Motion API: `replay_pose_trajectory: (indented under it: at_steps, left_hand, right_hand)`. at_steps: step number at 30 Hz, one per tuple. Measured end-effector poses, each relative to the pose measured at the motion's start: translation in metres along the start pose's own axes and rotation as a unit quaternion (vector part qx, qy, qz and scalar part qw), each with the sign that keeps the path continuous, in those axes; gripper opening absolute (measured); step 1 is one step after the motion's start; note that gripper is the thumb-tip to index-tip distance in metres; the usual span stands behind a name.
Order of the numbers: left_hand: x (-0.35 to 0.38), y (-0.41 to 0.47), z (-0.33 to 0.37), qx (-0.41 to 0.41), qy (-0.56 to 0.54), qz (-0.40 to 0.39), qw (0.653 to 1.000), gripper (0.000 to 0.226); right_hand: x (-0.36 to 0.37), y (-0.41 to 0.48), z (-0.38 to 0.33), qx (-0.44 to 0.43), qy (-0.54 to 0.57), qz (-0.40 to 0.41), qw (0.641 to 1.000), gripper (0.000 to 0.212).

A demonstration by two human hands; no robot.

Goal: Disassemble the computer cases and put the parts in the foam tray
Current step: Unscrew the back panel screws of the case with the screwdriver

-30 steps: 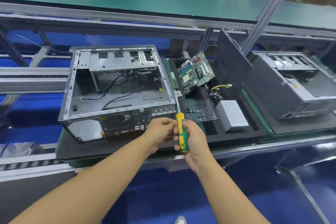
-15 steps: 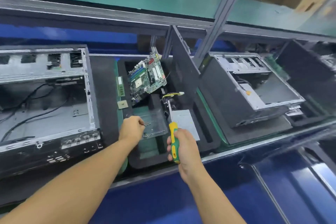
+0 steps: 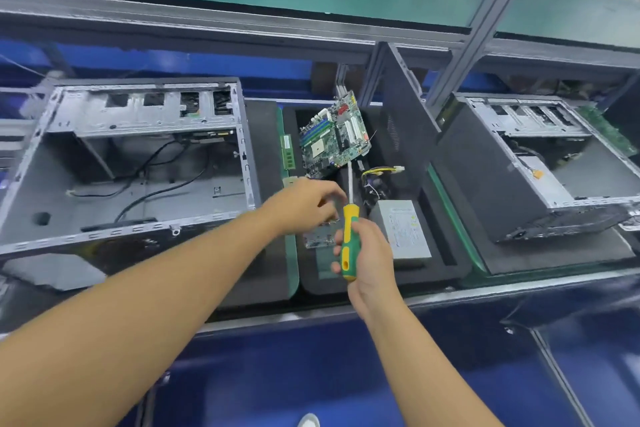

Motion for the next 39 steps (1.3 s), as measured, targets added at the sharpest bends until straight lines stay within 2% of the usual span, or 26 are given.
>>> replay_pose_trajectory:
  at_steps: [3,7,10,13,15,18,22,25,27,31,39]
  left_hand:
    - [-0.038,-0.048,-0.012,-0.007,0.067,-0.010,0.998,0.050]
    - [-0.086,-0.125,-0.060,-0.086,0.102,-0.066,0.989,0.051]
    - [-0.110,-0.175,-0.104,-0.153,0.119,-0.117,0.974,0.073]
    - [-0.113,-0.203,-0.142,-0.229,0.152,-0.177,0.945,0.090]
    - [-0.105,-0.211,-0.157,-0.247,0.208,-0.175,0.930,0.087]
    - [-0.097,-0.214,-0.165,-0.219,0.238,-0.121,0.939,0.075]
    - [-0.096,-0.212,-0.170,-0.210,0.195,-0.088,0.954,0.071]
    - [-0.095,-0.211,-0.173,-0.214,0.162,-0.093,0.959,0.079]
    - [-0.096,-0.210,-0.174,-0.217,0.165,-0.085,0.959,0.075]
    - [-0.095,-0.208,-0.178,-0.217,0.168,-0.066,0.959,0.071]
    - [-0.095,-0.211,-0.178,-0.207,0.189,-0.070,0.957,0.060]
  right_hand:
    - [0.031,-0.015,0.018,0.008,0.015,-0.023,1.000,0.011]
    - [0.071,-0.038,0.042,0.015,0.019,-0.035,0.999,0.012]
    - [0.096,-0.054,0.061,0.011,0.022,-0.043,0.999,0.010]
    - [0.116,-0.069,0.084,0.010,0.027,-0.043,0.999,0.010]
    - [0.125,-0.078,0.101,0.013,0.025,-0.045,0.999,0.010]
    - [0.132,-0.090,0.127,0.031,-0.005,-0.047,0.998,0.011]
    - [0.137,-0.096,0.161,0.089,-0.086,-0.050,0.991,0.014]
    - [0.146,-0.094,0.182,0.150,-0.148,-0.075,0.975,0.012]
    - [0.153,-0.089,0.190,0.163,-0.164,-0.081,0.970,0.011]
    - [0.161,-0.075,0.200,0.153,-0.163,-0.080,0.971,0.009]
    - [0.167,-0.063,0.215,0.135,-0.088,-0.080,0.984,0.013]
Point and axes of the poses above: each hand's wrist, its own y-axis towards the middle knuckle, its own x-axis out of the palm, z = x × y, the point moved 1 cm from there along y, towards the middle knuckle, and after that the axes turned 12 degrees about -z, right-handed, at the moved point
